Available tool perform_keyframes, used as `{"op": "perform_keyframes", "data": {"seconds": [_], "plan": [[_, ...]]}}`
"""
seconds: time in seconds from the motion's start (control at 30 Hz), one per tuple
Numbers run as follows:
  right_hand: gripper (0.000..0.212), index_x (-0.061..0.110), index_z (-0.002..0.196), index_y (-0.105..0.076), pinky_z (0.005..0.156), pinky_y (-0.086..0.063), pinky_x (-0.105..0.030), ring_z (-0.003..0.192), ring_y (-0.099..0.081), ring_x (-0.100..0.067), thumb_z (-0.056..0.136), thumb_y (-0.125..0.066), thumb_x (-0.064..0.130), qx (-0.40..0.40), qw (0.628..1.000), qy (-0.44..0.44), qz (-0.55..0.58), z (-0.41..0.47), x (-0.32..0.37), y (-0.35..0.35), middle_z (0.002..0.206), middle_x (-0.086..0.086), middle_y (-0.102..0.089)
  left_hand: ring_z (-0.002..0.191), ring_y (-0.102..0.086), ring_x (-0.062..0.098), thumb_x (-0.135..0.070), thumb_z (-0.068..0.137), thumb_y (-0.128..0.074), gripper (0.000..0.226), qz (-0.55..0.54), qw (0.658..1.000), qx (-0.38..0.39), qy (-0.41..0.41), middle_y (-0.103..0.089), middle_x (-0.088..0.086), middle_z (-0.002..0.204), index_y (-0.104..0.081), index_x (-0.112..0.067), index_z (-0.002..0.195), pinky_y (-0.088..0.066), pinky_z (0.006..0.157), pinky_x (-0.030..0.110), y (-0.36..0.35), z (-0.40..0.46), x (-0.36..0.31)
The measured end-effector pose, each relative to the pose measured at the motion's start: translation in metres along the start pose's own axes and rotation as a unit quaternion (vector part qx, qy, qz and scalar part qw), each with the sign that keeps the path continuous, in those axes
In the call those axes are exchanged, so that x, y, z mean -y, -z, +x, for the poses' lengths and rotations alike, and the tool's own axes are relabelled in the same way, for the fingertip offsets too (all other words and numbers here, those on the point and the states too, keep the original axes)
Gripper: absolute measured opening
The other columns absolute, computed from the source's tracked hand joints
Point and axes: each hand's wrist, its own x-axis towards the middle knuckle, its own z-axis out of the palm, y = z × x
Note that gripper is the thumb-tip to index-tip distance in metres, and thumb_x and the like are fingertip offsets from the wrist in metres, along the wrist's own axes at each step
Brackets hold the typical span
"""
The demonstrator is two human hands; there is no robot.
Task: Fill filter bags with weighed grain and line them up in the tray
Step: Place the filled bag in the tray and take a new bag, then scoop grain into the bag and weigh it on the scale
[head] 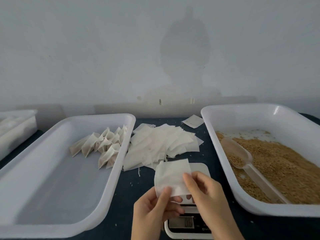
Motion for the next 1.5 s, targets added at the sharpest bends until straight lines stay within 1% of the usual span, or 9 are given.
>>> {"op": "perform_keyframes", "data": {"seconds": [0.17, 0.3, 0.53, 0.67, 0.77, 0.9, 1.1, 1.33, 1.5], "plan": [[0.042, 0.045, 0.121, -0.047, 0.061, -0.049, -0.017, 0.076, -0.061, -0.011, 0.083, -0.063, 0.039, -0.046, 0.995, 0.078, -0.03, 0.0, 0.006, 0.007, 0.101, 0.015, -0.054, 0.042, -0.047, 0.016, -0.034, 0.071, -0.068, 0.042, 0.074, 0.995, -0.04, -0.061, -0.05, 0.01, 0.047, -0.06, 0.007, 0.074, -0.041, 0.044, 0.021, 0.0, 0.008, -0.004], [0.044, 0.04, 0.105, -0.064, 0.067, -0.048, -0.016, 0.093, -0.056, -0.005, 0.072, -0.05, 0.066, -0.015, 0.973, 0.144, -0.179, -0.003, 0.01, 0.007, 0.111, 0.023, -0.046, 0.039, -0.041, 0.012, -0.044, 0.069, -0.068, 0.053, 0.146, 0.981, -0.063, -0.11, -0.045, 0.006, 0.044, -0.052, 0.006, 0.065, -0.035, 0.041, 0.018, -0.004, 0.013, -0.004], [0.034, 0.041, 0.115, -0.059, 0.07, -0.047, -0.017, 0.084, -0.053, 0.002, 0.082, -0.065, 0.036, -0.037, 0.942, 0.152, -0.296, -0.01, 0.003, 0.006, 0.089, 0.028, -0.054, 0.048, -0.028, 0.007, -0.061, 0.066, -0.059, 0.052, 0.307, 0.934, -0.066, -0.171, -0.027, -0.004, 0.048, -0.034, -0.017, 0.055, -0.026, 0.046, 0.018, -0.009, 0.009, 0.0], [0.019, 0.035, 0.102, -0.067, 0.071, -0.051, -0.025, 0.08, -0.059, -0.001, 0.088, -0.06, 0.025, -0.073, 0.958, 0.105, -0.258, -0.006, 0.004, 0.007, 0.084, 0.024, -0.063, 0.048, -0.038, 0.003, -0.05, 0.078, -0.061, 0.028, 0.331, 0.927, 0.01, -0.178, -0.049, -0.009, 0.056, -0.047, -0.029, 0.064, -0.031, 0.049, 0.011, -0.018, 0.003, -0.004], [0.016, 0.036, 0.098, -0.069, 0.065, -0.051, -0.024, 0.07, -0.061, -0.001, 0.092, -0.056, 0.031, -0.078, 0.964, 0.089, -0.237, -0.003, 0.006, 0.011, 0.078, 0.022, -0.067, 0.046, -0.041, 0.005, -0.049, 0.082, -0.059, 0.022, 0.335, 0.921, 0.009, -0.2, -0.057, -0.007, 0.063, -0.044, -0.033, 0.077, -0.032, 0.047, 0.011, -0.02, -0.003, -0.007], [0.019, 0.035, 0.092, -0.069, 0.062, -0.051, -0.03, 0.067, -0.061, -0.004, 0.093, -0.05, 0.038, -0.07, 0.969, 0.091, -0.22, -0.006, 0.009, 0.009, 0.07, 0.019, -0.065, 0.043, -0.04, 0.005, -0.004, 0.087, -0.057, 0.033, 0.38, 0.895, -0.029, -0.232, -0.05, -0.009, 0.056, -0.037, -0.031, 0.083, -0.03, 0.045, 0.009, -0.019, -0.003, -0.007], [0.011, 0.037, 0.075, -0.065, 0.059, -0.047, -0.017, 0.073, -0.059, 0.001, 0.083, -0.059, 0.032, -0.079, 0.967, 0.078, -0.229, -0.012, 0.009, 0.008, 0.069, 0.021, -0.064, 0.047, -0.045, 0.005, -0.04, 0.077, -0.062, 0.027, 0.354, 0.903, -0.018, -0.242, -0.052, -0.012, 0.061, -0.04, -0.035, 0.09, -0.031, 0.046, 0.009, -0.028, -0.009, -0.013], [0.002, 0.033, 0.082, -0.063, 0.063, -0.051, -0.03, 0.069, -0.06, -0.005, 0.082, -0.061, 0.032, -0.093, 0.969, 0.085, -0.212, -0.014, 0.016, 0.007, 0.068, 0.018, -0.061, 0.046, -0.039, 0.007, -0.006, 0.087, -0.052, 0.034, 0.423, 0.872, -0.051, -0.242, -0.048, -0.002, 0.06, -0.038, -0.036, 0.092, -0.031, 0.046, 0.016, -0.02, -0.008, -0.009], [0.037, 0.032, 0.09, -0.045, 0.052, -0.043, -0.028, 0.055, -0.05, -0.015, 0.076, -0.059, 0.001, -0.149, 0.977, 0.083, -0.126, -0.015, 0.018, 0.012, 0.071, 0.003, -0.053, 0.05, -0.043, 0.007, -0.021, 0.072, -0.055, 0.041, 0.492, 0.829, -0.047, -0.26, -0.046, -0.014, 0.061, -0.028, -0.048, 0.085, -0.028, 0.047, 0.014, -0.024, -0.015, -0.012]]}}
